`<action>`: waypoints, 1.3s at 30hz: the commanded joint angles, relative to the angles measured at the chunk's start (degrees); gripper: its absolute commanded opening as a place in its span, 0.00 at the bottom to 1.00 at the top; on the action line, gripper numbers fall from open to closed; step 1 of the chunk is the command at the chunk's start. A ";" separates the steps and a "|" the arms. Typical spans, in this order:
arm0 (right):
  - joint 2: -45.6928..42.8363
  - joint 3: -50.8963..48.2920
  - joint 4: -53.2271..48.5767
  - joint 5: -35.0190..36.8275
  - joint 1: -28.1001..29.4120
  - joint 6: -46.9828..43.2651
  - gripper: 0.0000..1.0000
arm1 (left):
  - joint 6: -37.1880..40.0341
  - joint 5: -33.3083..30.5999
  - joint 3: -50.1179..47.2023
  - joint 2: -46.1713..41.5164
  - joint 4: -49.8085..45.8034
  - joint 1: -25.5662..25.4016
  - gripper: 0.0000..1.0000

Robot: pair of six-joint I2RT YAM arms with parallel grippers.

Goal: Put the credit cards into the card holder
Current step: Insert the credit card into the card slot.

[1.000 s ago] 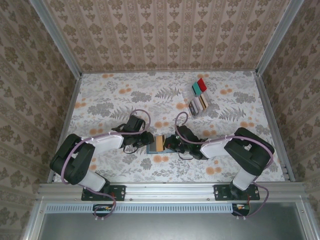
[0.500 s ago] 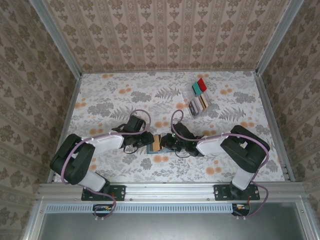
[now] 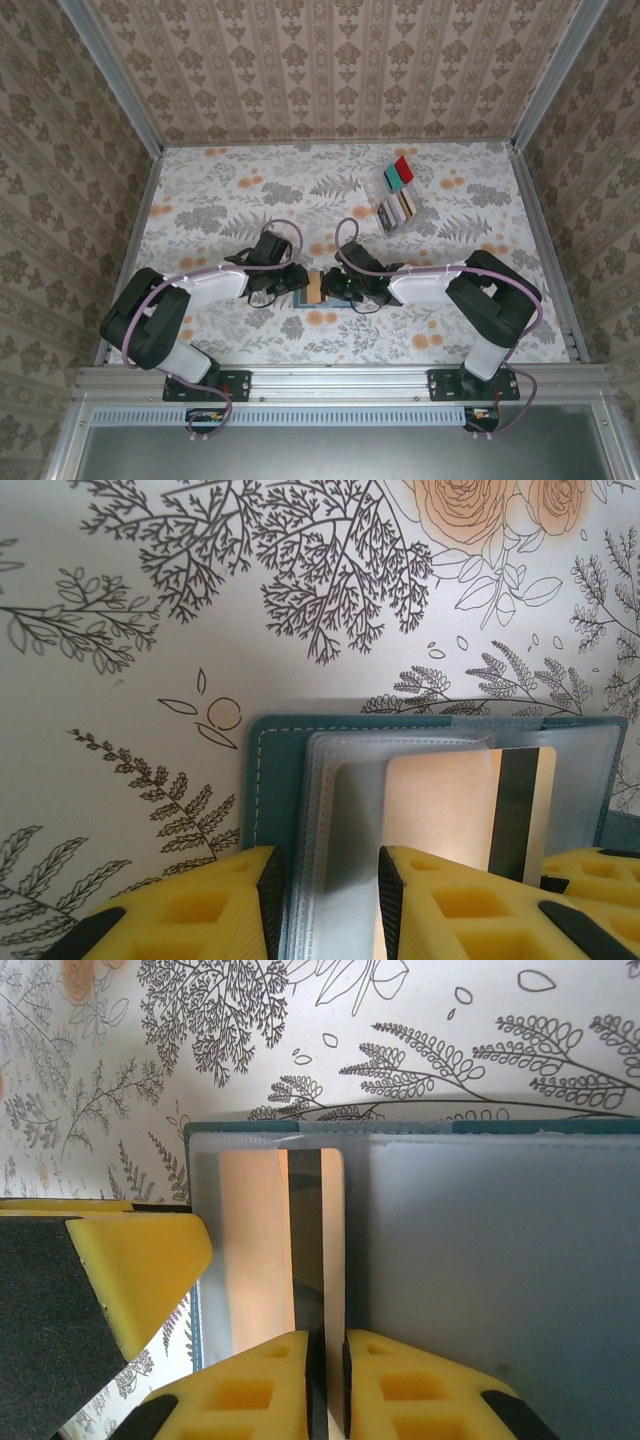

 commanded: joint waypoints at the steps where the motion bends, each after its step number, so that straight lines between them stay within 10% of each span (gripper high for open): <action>1: 1.47 2.32 -2.76 -0.69 0.66 -1.65 0.15 | -1.12 -0.09 -0.85 -0.43 -0.78 -0.50 0.34; 23: -0.32 3.48 -6.47 1.28 0.93 -0.87 0.27 | -2.64 -0.88 -2.43 -1.62 -0.19 -0.47 0.35; 39: 3.65 4.65 -0.59 -4.25 1.13 0.32 0.13 | -3.15 -0.05 -2.92 -1.54 0.94 -0.42 0.35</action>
